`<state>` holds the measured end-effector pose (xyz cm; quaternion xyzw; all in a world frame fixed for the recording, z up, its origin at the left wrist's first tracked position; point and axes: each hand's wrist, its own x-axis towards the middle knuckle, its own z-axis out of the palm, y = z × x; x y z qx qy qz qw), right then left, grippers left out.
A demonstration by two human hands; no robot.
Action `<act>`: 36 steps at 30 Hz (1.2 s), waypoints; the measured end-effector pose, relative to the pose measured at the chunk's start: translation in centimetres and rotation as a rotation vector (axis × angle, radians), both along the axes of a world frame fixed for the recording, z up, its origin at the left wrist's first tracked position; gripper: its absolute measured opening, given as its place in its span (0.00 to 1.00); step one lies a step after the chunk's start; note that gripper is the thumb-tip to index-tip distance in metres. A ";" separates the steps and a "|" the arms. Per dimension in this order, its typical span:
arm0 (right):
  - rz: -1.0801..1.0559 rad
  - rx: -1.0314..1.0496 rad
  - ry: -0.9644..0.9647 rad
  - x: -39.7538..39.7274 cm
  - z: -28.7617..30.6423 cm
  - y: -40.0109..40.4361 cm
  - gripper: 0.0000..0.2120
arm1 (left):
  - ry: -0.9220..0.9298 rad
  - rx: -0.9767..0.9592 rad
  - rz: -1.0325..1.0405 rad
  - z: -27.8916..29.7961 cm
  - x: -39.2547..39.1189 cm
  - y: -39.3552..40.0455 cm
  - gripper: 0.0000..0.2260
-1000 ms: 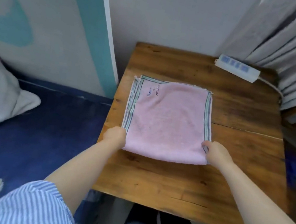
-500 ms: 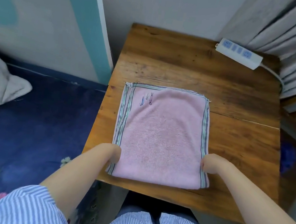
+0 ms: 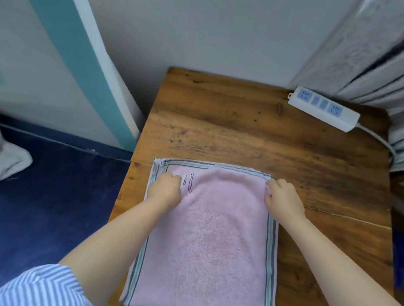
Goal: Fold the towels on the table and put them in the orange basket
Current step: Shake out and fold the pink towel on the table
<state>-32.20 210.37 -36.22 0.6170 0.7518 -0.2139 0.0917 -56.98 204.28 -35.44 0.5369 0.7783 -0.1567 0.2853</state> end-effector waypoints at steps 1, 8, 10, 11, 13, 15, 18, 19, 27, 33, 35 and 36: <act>-0.030 -0.003 0.018 -0.1 -0.4 0.5 0.19 | 0.020 0.043 0.001 -0.2 -0.1 0.8 0.14; -0.364 -0.172 0.281 -0.3 -3.1 2.7 0.24 | 0.188 0.122 0.069 -2.3 -1.3 4.5 0.16; -0.453 -0.166 0.362 -0.2 -3.5 3.4 0.25 | 0.191 0.127 0.044 -2.6 -1.5 4.6 0.15; -0.480 -0.156 0.381 -0.1 -3.6 3.6 0.26 | 0.191 0.141 0.016 -2.6 -1.7 4.5 0.16; -0.507 -0.145 0.413 0.1 -3.5 3.9 0.27 | 0.150 0.173 0.005 -2.6 -2.1 4.2 0.16; -0.543 -0.198 0.477 0.4 -2.9 4.0 0.29 | 0.022 0.199 0.093 -2.2 -2.5 3.8 0.14; -0.675 -0.448 0.768 1.0 -1.4 4.1 0.30 | -0.181 0.255 0.226 -1.1 -3.3 3.1 0.11; -0.688 -0.528 0.833 1.3 -0.8 4.0 0.28 | -0.240 0.262 0.248 -0.8 -3.7 2.6 0.10; -0.271 -0.370 0.327 0.8 0.3 3.6 0.12 | -0.260 0.243 0.296 0.1 -6.2 1.0 0.08; -0.068 -0.113 0.093 -1.2 -1.1 5.4 0.11 | -0.033 0.204 0.224 -1.3 -6.4 2.9 0.08; -0.038 -0.082 0.062 -1.5 -1.8 5.6 0.10 | 0.009 0.178 0.231 -1.9 -6.5 3.2 0.07; -0.020 -0.079 0.049 -1.6 -2.1 5.6 0.09 | 0.018 0.178 0.238 -2.3 -6.7 3.4 0.06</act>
